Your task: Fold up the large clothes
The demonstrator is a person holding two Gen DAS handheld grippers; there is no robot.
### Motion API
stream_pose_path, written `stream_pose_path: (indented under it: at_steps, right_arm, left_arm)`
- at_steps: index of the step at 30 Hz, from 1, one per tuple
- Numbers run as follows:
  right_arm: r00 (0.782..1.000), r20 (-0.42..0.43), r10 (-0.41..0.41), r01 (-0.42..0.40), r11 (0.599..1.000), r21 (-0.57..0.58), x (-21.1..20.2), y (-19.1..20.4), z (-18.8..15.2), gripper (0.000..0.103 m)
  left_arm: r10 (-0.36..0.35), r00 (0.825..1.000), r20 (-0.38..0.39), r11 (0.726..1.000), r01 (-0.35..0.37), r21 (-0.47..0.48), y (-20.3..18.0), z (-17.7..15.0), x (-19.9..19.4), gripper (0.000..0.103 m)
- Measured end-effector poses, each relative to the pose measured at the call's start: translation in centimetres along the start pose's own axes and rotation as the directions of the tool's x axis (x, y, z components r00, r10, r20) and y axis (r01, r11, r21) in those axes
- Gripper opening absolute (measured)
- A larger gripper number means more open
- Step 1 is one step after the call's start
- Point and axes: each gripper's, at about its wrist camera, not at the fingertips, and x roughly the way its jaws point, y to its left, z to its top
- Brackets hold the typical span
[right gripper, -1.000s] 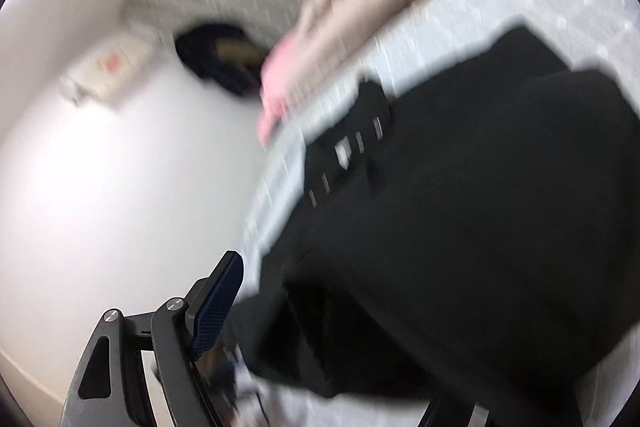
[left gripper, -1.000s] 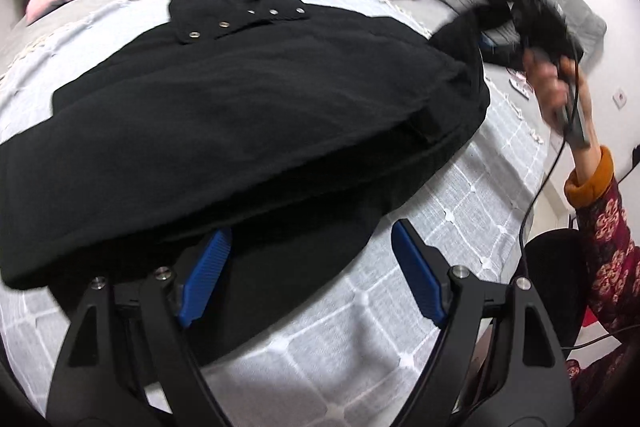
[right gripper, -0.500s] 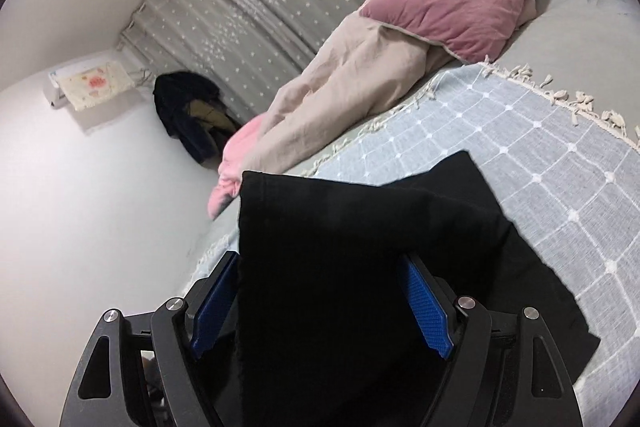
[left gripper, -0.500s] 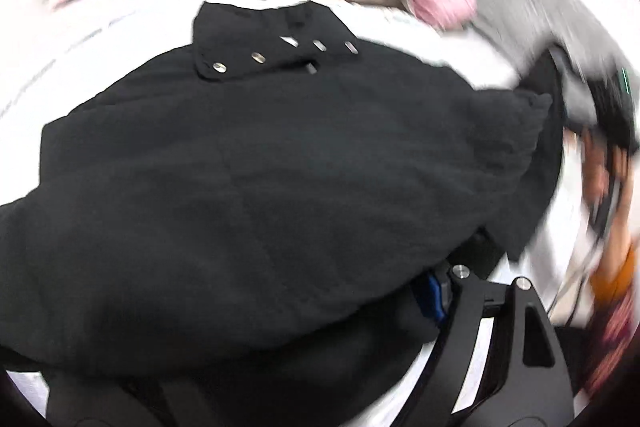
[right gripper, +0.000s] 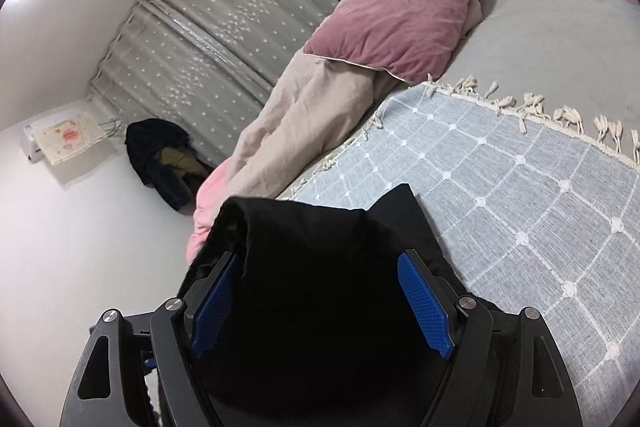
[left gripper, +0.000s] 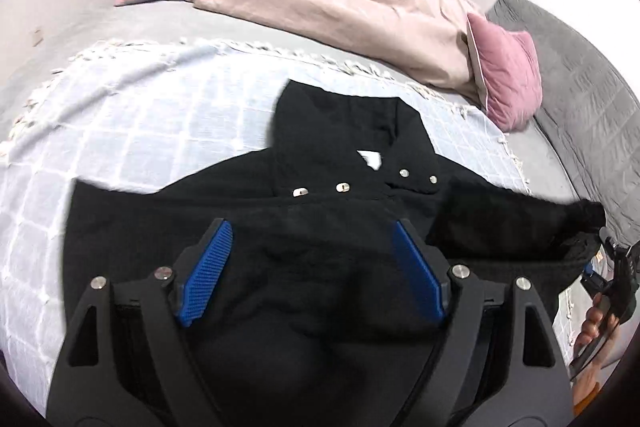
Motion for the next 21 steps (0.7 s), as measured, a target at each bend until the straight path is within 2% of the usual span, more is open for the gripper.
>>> stream_pose_path:
  at_steps: [5,7,9,11,12,13,15,18,19,21]
  right_arm:
    - [0.995,0.095,0.023,-0.024,1.0,0.011,-2.8,0.0,0.9,0.082]
    - [0.995,0.1,-0.005,0.005,1.0,-0.008,-3.2,0.1,1.0,0.085]
    - [0.993,0.065,-0.098,0.101,0.993,-0.054,-2.6,0.3,0.7,0.086]
    - [0.976,0.02,-0.216,0.217,0.969,-0.117,-1.5,0.5,-0.1,0.086]
    - [0.958,-0.008,-0.286,0.281,0.945,-0.169,-0.5,0.6,-0.6,0.086]
    - [0.94,-0.033,-0.341,0.326,0.92,-0.217,0.4,0.8,-1.1,0.086]
    - [0.924,-0.074,-0.375,0.344,0.901,-0.264,2.2,1.0,-1.6,0.086]
    - [0.926,-0.129,-0.354,0.307,0.908,-0.286,5.2,0.9,-1.3,0.086]
    - [0.92,-0.139,-0.366,0.312,0.899,-0.307,6.3,0.8,-0.9,0.086]
    - [0.885,-0.155,-0.438,0.357,0.854,-0.377,9.5,0.5,0.1,0.086]
  left_arm:
    - [0.064,0.997,0.049,0.997,-0.062,-0.042,3.8,-2.0,-3.2,0.082]
    - [0.105,0.992,0.068,0.992,-0.1,-0.073,5.7,-2.7,-4.1,0.082]
    - [0.157,0.986,0.055,0.983,-0.151,-0.104,7.6,-3.4,-4.3,0.082]
    - [0.216,0.976,0.022,0.969,-0.212,-0.125,9.4,-4.0,-4.1,0.082]
    - [0.231,0.973,0.01,0.964,-0.227,-0.135,10.2,-4.4,-3.8,0.082]
    - [0.231,0.973,-0.001,0.962,-0.229,-0.151,11.1,-4.8,-3.5,0.082]
    - [0.203,0.979,-0.025,0.96,-0.204,-0.19,12.6,-5.3,-3.0,0.082]
    - [0.1,0.992,-0.072,0.952,-0.117,-0.282,14.5,-5.2,-1.4,0.082]
    - [0.077,0.994,-0.075,0.949,-0.096,-0.3,14.9,-5.2,-1.1,0.077]
    - [0.045,0.997,-0.068,0.949,-0.064,-0.308,14.8,-4.8,-0.5,0.068]
